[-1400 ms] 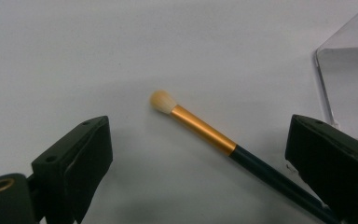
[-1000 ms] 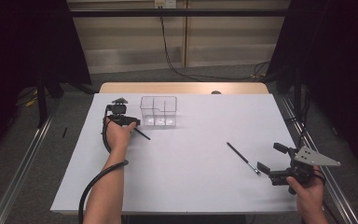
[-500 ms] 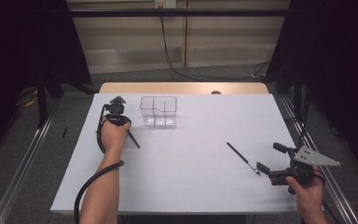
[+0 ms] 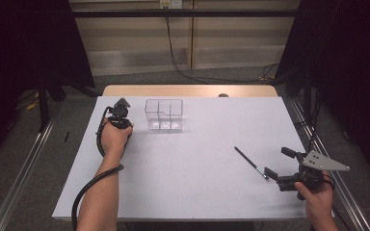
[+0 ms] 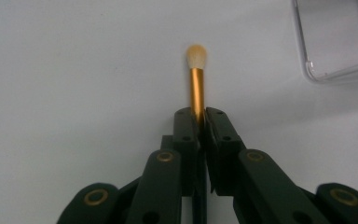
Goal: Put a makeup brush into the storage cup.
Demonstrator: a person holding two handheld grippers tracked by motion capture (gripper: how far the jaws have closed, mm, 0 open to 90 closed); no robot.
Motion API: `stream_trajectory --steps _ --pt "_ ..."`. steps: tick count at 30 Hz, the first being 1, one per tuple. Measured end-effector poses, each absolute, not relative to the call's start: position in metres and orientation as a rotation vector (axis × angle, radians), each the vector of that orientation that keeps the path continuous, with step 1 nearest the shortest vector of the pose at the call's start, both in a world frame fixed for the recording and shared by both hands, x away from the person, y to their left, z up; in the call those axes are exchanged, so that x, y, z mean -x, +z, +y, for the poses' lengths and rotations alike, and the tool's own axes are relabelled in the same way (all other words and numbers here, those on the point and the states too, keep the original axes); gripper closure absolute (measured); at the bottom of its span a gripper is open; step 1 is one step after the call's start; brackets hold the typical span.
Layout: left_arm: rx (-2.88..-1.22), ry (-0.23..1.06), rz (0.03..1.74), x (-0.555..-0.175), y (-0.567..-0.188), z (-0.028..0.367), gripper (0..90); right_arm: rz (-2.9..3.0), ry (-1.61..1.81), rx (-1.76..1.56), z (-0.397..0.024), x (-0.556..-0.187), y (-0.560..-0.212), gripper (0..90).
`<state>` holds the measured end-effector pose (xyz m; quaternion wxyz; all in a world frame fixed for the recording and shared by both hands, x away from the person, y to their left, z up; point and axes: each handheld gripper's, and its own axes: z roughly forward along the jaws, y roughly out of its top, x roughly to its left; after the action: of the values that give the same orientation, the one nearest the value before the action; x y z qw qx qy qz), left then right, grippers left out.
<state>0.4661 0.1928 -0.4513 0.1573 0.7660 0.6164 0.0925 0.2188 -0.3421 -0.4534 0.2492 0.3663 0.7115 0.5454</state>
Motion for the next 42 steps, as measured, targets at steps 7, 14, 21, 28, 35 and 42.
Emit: stream_trajectory --steps 7,14,21,28,35,42 --pt "-2.231 0.237 1.753 -0.4688 -0.4501 0.1912 79.5 1.939 1.48 -1.003 -0.3429 -0.2184 -0.4534 0.0" --pt "-2.238 0.23 1.77 -0.4703 -0.4495 0.1915 80.7 1.94 1.481 -1.001 -0.343 -0.2185 -0.4534 0.0" --pt "-2.254 0.215 1.783 -0.4706 -0.4492 0.1922 81.4 1.941 1.478 -1.004 -0.3434 -0.2188 -0.4537 0.0" --pt "-2.27 0.231 1.799 -0.4725 -0.4504 0.1878 81.3 1.941 1.485 -0.992 -0.3421 -0.2191 -0.4529 0.0" --pt "-2.282 0.258 1.804 -0.4711 -0.4499 0.1846 84.1 1.943 1.483 -0.992 -0.3417 -0.2192 -0.4531 0.0" --pt "-2.192 0.233 1.808 -0.4673 -0.4486 0.1927 84.1 1.937 1.484 -0.999 -0.3435 -0.2188 -0.453 0.0"
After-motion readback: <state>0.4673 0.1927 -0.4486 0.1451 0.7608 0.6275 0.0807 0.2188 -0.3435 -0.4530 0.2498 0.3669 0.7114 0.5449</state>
